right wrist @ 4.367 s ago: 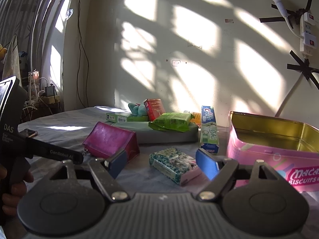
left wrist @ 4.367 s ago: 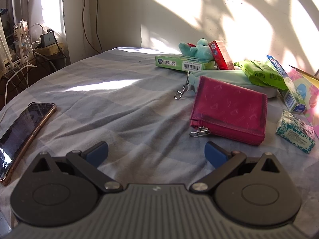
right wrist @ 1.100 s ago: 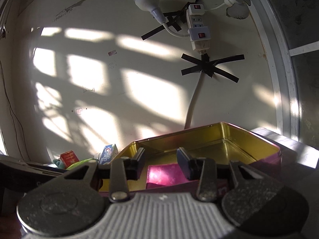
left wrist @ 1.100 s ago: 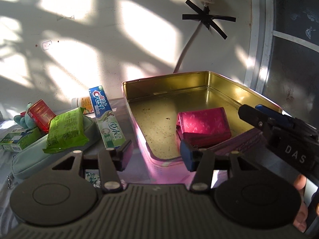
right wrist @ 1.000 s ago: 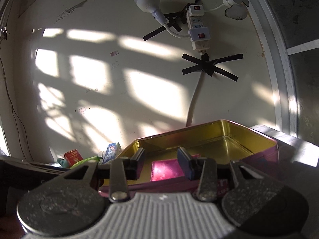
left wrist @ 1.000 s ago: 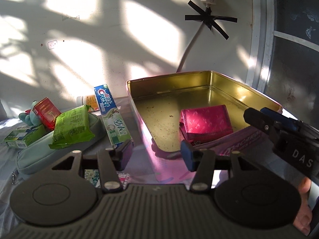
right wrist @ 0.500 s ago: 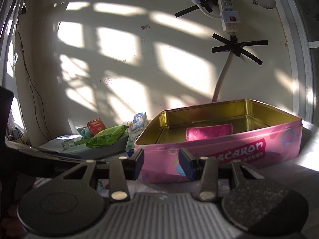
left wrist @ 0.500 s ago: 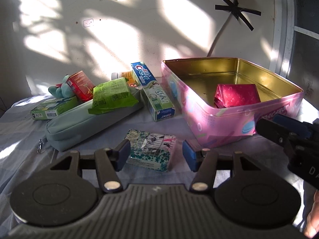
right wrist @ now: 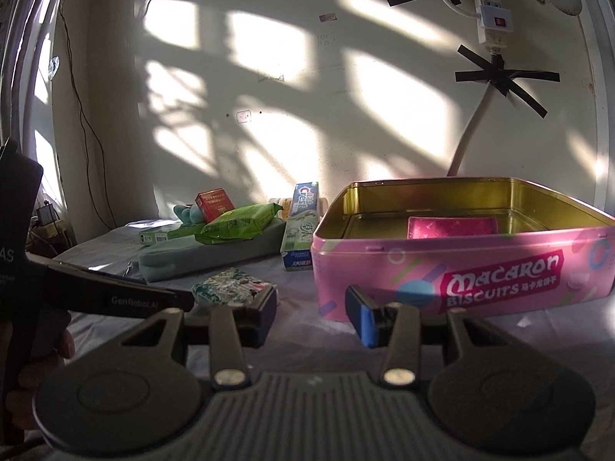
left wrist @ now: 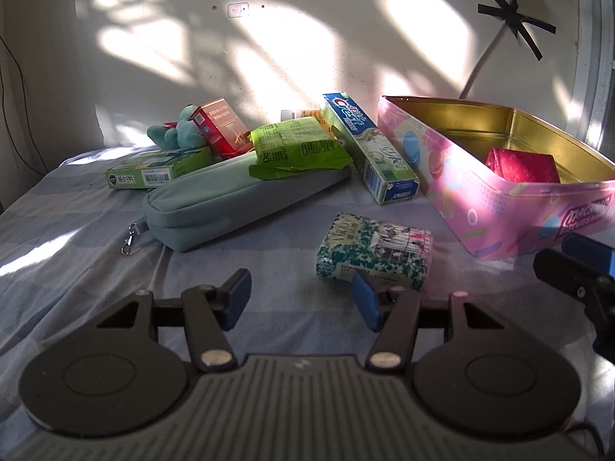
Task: Organize objects
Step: 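Move the left tool back toward the patterned tissue pack, then grasp the green-and-white tissue pack with the left tool, then lower the tissue pack into the pink tin and open the left tool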
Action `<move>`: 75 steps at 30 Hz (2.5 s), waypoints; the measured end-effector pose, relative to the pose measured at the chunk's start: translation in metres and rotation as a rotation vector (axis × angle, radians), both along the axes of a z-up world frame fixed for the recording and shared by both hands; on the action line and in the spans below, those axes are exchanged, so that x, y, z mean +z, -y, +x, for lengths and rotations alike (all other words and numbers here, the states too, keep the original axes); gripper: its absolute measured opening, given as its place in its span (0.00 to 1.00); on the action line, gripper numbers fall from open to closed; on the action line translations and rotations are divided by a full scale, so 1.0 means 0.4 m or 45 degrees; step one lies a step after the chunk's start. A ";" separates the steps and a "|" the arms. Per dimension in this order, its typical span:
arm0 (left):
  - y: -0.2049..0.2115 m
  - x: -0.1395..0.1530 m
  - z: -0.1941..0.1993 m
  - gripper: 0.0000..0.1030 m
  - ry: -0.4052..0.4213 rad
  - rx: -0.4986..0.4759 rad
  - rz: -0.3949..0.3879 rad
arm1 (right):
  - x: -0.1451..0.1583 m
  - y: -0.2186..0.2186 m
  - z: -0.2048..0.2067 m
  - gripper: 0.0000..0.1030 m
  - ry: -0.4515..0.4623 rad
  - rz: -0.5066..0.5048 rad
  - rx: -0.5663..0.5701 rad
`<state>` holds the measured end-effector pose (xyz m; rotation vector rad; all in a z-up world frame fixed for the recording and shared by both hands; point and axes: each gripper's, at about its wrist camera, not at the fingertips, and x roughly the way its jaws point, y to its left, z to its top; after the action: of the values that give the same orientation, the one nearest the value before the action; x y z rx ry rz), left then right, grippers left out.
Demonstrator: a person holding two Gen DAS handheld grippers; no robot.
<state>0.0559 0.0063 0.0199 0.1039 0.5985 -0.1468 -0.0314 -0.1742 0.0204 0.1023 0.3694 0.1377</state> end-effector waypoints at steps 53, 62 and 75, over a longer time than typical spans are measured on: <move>-0.007 -0.020 0.000 0.52 -0.207 -0.373 -0.403 | -0.034 -0.121 0.059 0.42 -0.271 -0.201 0.343; 0.073 0.088 -0.039 0.52 -0.049 -0.495 -0.356 | 0.028 -0.057 -0.015 0.42 -0.065 -0.180 0.208; 0.278 0.174 0.044 0.52 0.077 -0.649 -0.303 | 0.081 0.102 0.046 0.42 0.112 -0.139 -0.027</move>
<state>0.0735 -0.1049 0.0895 0.0278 0.4801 -0.7044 -0.0129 -0.2148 0.0527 -0.0079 0.2872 0.1005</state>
